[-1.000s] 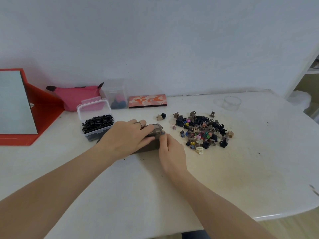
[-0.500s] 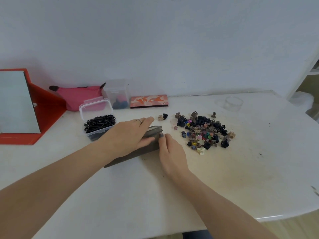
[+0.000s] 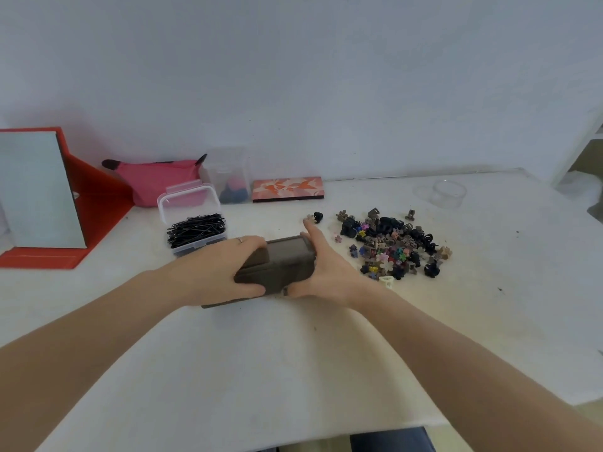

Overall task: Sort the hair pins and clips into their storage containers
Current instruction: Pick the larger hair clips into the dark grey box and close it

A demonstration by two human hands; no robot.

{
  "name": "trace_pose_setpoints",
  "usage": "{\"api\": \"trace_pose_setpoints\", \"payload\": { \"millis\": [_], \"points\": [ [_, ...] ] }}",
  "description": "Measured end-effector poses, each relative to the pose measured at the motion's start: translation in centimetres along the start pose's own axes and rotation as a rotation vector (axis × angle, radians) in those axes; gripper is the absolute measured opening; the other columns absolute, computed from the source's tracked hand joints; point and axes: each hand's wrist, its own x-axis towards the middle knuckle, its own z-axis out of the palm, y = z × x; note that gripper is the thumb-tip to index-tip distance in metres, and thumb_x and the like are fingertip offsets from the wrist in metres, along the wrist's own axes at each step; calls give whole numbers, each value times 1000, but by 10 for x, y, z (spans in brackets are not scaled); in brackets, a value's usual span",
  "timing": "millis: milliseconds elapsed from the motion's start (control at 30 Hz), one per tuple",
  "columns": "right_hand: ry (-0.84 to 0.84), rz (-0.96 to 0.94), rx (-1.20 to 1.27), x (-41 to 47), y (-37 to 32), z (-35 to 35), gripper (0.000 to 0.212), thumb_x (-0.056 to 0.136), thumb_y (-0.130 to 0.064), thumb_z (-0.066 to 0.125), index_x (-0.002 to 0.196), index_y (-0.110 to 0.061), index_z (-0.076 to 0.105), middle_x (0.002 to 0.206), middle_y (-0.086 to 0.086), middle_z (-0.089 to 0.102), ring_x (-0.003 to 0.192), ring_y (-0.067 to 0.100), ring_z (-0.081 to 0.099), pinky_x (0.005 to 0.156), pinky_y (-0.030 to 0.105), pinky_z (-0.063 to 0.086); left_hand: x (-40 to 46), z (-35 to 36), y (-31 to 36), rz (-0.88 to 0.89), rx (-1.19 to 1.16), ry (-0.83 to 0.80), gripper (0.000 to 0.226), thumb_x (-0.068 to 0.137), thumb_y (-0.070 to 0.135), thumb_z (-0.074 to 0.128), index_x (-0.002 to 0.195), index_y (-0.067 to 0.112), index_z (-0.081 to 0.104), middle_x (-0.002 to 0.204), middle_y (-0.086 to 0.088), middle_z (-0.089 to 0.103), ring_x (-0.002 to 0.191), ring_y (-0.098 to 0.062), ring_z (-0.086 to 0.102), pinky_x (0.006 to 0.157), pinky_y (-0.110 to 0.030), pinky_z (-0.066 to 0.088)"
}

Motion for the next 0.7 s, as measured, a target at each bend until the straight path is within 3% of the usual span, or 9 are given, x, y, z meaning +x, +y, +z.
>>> {"api": "trace_pose_setpoints", "payload": {
  "millis": [100,200,300,400,567,700],
  "points": [
    [49,34,-69,6,-1,-11,131,52,-38,92,155,-32,9,145,-1,36,131,19,43,110,36,39,9,4,1,69,-68,-20,52,83,55,63,127,40,41,120,18,54,105,-5,54,90,-34,49],
    [80,10,-249,1,3,-17,124,51,-51,89,151,-28,21,139,-6,35,127,15,40,108,37,39,14,2,-8,129,67,-66,79,78,59,60,148,42,27,149,13,33,130,-8,41,105,-31,41],
    [88,-46,-344,-5,4,-19,114,53,-55,87,146,-25,29,126,-10,34,116,12,43,102,35,43,10,-9,-14,121,226,-189,97,71,49,61,149,55,3,149,11,25,127,-15,40,100,-34,45],
    [106,-102,-395,-8,4,-16,106,54,-57,86,139,-24,33,119,-11,34,108,9,44,96,32,45,10,-23,-4,108,295,-284,102,72,28,61,147,56,-3,150,13,23,126,-18,44,96,-37,48],
    [140,-148,-422,-14,7,-14,105,58,-56,87,140,-22,31,121,-10,33,110,9,42,92,28,44,14,-33,-1,121,172,-301,95,67,20,55,141,59,9,142,18,26,115,-18,53,90,-41,51],
    [163,-140,-398,-20,12,-13,123,61,-53,87,152,-24,11,134,-12,29,116,3,36,99,22,36,13,-43,-8,-14,-150,-123,77,65,21,58,126,60,33,126,20,42,119,-5,50,93,-32,50]
  ]
}}
